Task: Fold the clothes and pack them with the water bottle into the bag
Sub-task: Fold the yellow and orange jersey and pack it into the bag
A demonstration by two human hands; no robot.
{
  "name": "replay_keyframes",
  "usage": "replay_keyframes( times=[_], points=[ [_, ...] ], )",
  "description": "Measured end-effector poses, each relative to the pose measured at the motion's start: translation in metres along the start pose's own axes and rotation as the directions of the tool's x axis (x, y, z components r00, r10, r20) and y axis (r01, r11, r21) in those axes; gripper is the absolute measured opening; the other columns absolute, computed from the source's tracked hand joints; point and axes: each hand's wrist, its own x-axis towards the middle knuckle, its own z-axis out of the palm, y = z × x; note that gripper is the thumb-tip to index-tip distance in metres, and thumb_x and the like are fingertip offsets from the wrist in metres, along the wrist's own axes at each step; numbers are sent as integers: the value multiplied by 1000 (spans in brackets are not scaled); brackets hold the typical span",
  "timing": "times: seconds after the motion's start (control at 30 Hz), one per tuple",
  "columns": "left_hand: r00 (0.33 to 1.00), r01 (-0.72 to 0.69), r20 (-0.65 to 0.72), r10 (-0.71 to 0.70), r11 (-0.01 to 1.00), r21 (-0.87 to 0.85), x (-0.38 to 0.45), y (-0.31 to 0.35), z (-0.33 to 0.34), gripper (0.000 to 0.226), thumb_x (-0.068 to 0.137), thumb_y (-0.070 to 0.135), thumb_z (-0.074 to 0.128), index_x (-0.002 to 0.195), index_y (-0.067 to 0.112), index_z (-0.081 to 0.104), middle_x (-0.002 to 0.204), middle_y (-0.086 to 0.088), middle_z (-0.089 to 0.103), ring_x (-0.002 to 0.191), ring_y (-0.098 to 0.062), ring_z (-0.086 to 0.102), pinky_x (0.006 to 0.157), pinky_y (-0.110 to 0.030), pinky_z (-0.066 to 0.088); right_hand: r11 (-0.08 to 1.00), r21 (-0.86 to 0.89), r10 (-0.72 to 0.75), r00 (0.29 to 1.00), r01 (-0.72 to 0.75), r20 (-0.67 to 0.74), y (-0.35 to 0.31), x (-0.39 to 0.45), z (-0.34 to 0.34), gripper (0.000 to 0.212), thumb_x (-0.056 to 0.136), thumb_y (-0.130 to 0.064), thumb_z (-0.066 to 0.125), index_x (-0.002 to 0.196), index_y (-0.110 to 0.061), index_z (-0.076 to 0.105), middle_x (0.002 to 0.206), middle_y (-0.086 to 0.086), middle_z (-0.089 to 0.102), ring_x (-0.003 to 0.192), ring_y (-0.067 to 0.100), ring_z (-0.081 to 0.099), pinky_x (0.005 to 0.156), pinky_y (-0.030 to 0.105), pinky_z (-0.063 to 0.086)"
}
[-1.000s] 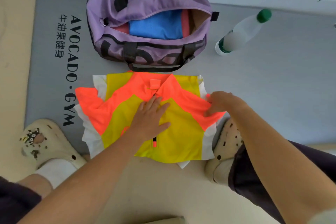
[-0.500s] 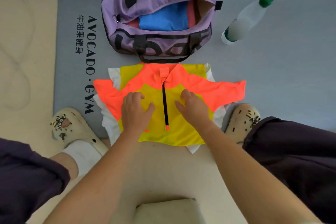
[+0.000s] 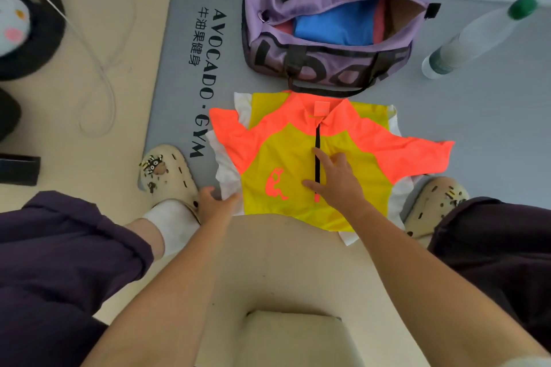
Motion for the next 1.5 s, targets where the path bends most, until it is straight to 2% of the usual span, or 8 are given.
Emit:
replay_keyframes(
  times=[0.23, 0.53, 0.67, 0.77, 0.97, 1.27, 1.4, 1.5],
  points=[
    [991, -37, 130, 31, 998, 49, 16, 11, -6, 40, 82, 49, 71, 81, 10, 61, 79, -5, 59, 74, -20, 55, 60, -28, 36, 1000, 11, 22, 1000, -22, 20, -3, 4, 1, 85, 80, -56, 70, 151, -34, 27, 136, 15, 34, 127, 37, 39, 99, 47, 44],
    [895, -232, 443, 49, 900, 370, 35, 26, -43, 53, 86, 34, 72, 128, 9, 51, 120, -7, 60, 96, -20, 55, 67, -28, 38, 994, -93, 62, 998, -62, -1, -11, 7, 2, 81, 79, -66, 64, 146, -32, 32, 133, 14, 36, 124, 37, 41, 87, 48, 49],
    [954, -259, 191, 230, 955, 145, 45, 61, -43, 26, 78, 22, 66, 93, 8, 51, 86, -11, 54, 79, -24, 54, 65, -31, 40, 917, -398, -60, 982, -17, -179, -28, 15, -2, 75, 79, -70, 58, 131, -16, 50, 120, 18, 48, 111, 37, 47, 81, 48, 47],
    [961, -273, -18, 274, 960, 60, 57, 82, -40, 44, 79, 27, 69, 116, 11, 50, 110, -7, 55, 95, -24, 57, 75, -34, 46, 899, -435, -166, 955, 45, -244, -40, 24, -1, 83, 78, -69, 60, 143, -20, 44, 143, 23, 41, 130, 43, 40, 93, 55, 43],
    [984, -158, 96, 153, 986, 46, 94, 96, -26, 81, 79, 38, 78, 143, 11, 36, 141, -12, 49, 124, -30, 52, 100, -41, 46, 898, -436, -57, 998, 59, 17, -30, 40, 12, 98, 76, -84, 40, 154, -40, 1, 164, 11, -4, 149, 38, -1, 113, 62, 17],
    [876, -483, 212, 434, 794, 369, 109, 96, -27, 25, 79, 35, 72, 75, 15, 58, 92, -17, 60, 81, -31, 60, 68, -34, 43, 898, -435, -80, 997, 70, -5, -26, 44, 17, 99, 76, -84, 40, 154, -39, 1, 164, 13, -4, 149, 40, -2, 112, 64, 14],
    [891, -449, 146, 431, 885, 128, 105, 100, -29, 41, 78, 23, 77, 55, 14, 44, 59, -5, 41, 55, -14, 36, 54, -28, 27, 896, -438, -82, 997, 69, -10, -25, 46, 19, 99, 75, -84, 39, 155, -39, 1, 164, 13, -3, 149, 40, -2, 112, 64, 14],
    [969, -120, 162, 189, 925, -360, 100, 109, -41, 11, 83, 15, 70, 84, 12, 60, 82, -9, 58, 77, -17, 53, 72, -30, 40, 893, -446, -78, 997, 66, -9, -24, 46, 20, 99, 76, -84, 38, 154, -39, 0, 164, 13, -4, 149, 40, -1, 113, 64, 15]
  ],
)
